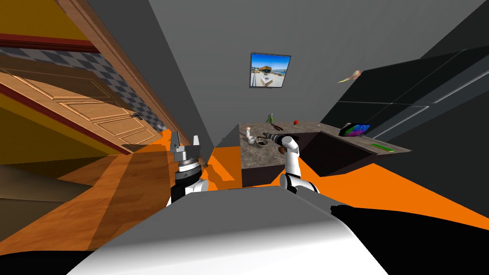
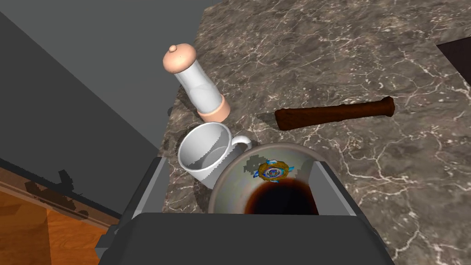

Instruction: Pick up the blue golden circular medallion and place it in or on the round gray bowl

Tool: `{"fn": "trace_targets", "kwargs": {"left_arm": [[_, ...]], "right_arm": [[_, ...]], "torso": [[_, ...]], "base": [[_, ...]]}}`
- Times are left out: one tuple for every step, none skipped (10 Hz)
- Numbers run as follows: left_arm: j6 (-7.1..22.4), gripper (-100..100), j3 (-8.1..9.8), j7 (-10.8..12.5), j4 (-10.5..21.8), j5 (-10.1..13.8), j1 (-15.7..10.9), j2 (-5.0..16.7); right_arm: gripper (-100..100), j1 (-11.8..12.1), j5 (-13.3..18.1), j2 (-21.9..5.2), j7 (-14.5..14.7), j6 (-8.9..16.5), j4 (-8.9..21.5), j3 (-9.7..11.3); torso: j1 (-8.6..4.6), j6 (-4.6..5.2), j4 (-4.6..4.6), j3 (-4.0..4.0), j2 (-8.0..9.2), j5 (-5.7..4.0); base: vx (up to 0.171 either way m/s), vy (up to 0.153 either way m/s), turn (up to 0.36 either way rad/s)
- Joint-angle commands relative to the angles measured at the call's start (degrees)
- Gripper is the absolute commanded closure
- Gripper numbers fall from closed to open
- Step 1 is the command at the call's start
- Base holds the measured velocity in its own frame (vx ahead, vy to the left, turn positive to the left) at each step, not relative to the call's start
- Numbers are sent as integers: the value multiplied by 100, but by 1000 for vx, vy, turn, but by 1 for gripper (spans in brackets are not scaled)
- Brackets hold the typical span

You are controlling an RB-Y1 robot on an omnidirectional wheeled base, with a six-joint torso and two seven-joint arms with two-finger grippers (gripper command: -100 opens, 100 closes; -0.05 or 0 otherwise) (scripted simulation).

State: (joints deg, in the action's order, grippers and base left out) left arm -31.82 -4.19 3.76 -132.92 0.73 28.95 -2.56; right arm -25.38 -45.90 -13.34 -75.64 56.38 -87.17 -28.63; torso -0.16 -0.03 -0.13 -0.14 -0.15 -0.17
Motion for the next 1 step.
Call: {"fn": "trace_targets", "kwargs": {"left_arm": [[0, 0, 0, 0, 0, 0, 0, 0]], "right_arm": [[0, 0, 0, 0, 0, 0, 0, 0]], "torso": [[0, 0, 0, 0, 0, 0]], "base": [[0, 0, 0]]}}
